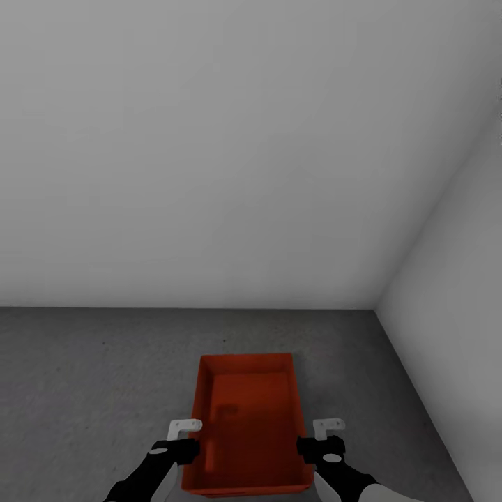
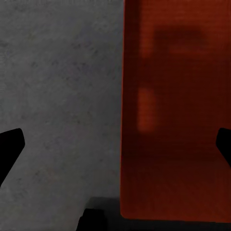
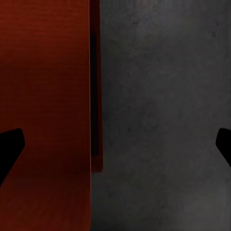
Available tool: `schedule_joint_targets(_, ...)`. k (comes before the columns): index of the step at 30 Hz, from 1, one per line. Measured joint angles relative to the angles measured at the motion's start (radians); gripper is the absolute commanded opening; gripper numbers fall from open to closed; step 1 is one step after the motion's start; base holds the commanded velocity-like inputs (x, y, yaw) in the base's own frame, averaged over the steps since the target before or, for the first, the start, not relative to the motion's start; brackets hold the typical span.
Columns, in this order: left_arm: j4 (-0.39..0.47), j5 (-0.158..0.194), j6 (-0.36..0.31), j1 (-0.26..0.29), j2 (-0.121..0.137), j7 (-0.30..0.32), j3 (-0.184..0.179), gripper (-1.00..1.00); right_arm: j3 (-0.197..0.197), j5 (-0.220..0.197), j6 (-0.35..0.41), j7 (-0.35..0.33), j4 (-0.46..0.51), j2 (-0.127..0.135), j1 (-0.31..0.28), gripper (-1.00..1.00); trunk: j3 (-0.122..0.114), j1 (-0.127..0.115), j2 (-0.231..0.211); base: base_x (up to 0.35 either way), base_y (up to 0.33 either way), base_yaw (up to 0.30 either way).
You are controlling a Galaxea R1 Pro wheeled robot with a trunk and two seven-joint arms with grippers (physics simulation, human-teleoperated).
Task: Move the two storage containers from the living room to the garage. In the garage, place one container on the floor and stack the other container on top of it (either order is fine).
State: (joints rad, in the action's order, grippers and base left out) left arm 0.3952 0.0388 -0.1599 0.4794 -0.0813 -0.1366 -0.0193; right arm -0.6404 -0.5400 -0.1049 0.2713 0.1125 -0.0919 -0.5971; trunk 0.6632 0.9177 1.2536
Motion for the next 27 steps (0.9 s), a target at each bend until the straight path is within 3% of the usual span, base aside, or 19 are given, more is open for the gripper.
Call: schedule_joint_targets(27,0.000,-0.001,0.000,0.000,0.000,0.000,0.000,1.00,0.000,0.000,-0.001,0.000,0.000,0.000,0.000,1.00,-0.042,0.000,0.000,0.000,0.000,0.000)
